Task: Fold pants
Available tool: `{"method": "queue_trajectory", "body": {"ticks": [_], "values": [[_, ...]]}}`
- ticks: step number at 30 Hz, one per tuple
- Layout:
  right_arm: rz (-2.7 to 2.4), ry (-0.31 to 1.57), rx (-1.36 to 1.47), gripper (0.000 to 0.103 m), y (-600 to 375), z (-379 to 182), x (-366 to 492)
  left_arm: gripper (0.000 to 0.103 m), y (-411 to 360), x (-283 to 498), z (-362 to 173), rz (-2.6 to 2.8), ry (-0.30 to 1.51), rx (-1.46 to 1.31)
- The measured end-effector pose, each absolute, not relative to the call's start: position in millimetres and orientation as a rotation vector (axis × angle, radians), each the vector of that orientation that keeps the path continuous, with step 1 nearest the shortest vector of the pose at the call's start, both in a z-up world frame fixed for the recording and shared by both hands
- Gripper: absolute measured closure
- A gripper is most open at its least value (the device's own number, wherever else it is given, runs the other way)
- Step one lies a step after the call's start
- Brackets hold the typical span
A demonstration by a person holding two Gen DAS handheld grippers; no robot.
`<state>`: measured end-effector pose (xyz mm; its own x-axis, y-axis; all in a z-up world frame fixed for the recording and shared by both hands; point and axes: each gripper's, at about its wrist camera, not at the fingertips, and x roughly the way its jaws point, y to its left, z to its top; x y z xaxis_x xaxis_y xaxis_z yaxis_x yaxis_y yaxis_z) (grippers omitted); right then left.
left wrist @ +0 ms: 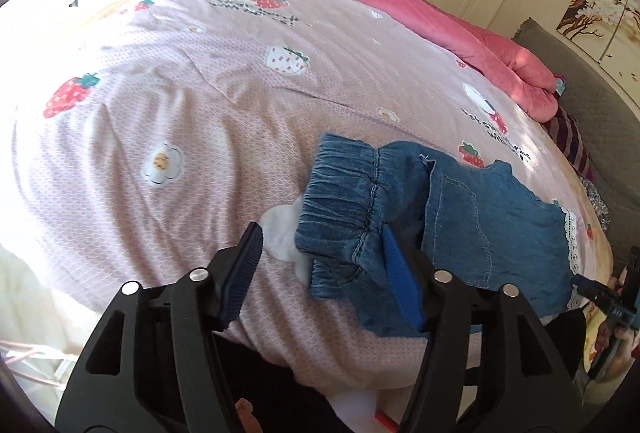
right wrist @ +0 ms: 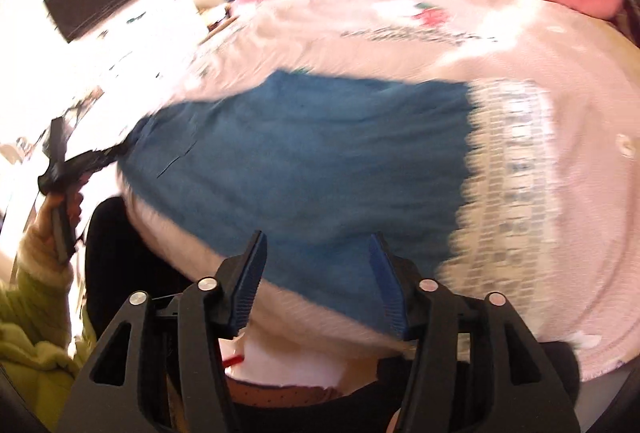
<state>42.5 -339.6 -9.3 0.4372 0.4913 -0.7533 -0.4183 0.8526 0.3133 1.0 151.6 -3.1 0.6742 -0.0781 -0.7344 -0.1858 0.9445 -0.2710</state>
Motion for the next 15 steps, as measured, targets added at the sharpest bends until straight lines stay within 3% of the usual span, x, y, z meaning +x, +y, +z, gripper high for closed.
{"method": "queue_trajectory", "body": {"ticks": [8, 15], "values": [[0.466, 0.941, 0.201, 0.049, -374, -12, 64, 0.041, 140, -3, 31, 0.111, 0.76, -0.24], [0.458, 0.873, 0.217, 0.049, -371, 4, 103, 0.035, 46, 31, 27, -0.139, 0.785, -0.148]]}}
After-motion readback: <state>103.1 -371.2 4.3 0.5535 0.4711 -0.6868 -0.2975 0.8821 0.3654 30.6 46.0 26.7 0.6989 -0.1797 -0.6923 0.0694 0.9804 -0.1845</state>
